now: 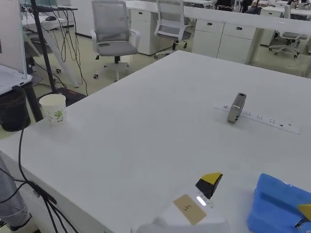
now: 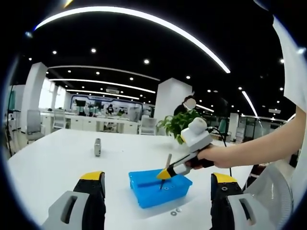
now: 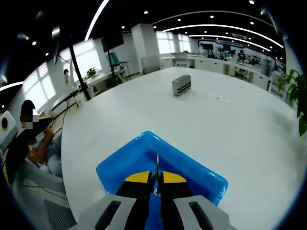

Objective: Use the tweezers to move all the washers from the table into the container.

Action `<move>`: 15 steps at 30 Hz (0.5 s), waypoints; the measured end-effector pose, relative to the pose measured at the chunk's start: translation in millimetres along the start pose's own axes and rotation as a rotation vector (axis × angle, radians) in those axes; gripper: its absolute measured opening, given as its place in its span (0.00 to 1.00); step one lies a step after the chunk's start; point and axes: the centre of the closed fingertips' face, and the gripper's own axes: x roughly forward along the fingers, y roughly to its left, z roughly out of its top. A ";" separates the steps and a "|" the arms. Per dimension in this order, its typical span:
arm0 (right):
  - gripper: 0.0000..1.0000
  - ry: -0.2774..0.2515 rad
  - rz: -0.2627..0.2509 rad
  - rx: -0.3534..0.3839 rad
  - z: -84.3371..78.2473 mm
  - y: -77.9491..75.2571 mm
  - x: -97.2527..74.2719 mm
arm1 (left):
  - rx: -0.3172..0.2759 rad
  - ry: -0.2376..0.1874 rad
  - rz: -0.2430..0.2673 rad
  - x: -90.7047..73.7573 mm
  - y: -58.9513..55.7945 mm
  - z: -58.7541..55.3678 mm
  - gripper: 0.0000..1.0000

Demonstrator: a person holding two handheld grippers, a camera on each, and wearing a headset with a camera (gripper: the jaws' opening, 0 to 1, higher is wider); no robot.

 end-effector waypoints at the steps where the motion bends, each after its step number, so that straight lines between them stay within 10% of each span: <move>1: 0.03 0.001 -0.002 -0.003 -0.1 -0.5 -0.1 | 0.001 -0.002 0.001 -0.1 0.1 0.3 0.93; 15: 0.03 -0.006 -0.018 -0.046 1.4 -2.6 -0.5 | 0.001 0.013 0.012 1.4 1.6 -2.7 0.93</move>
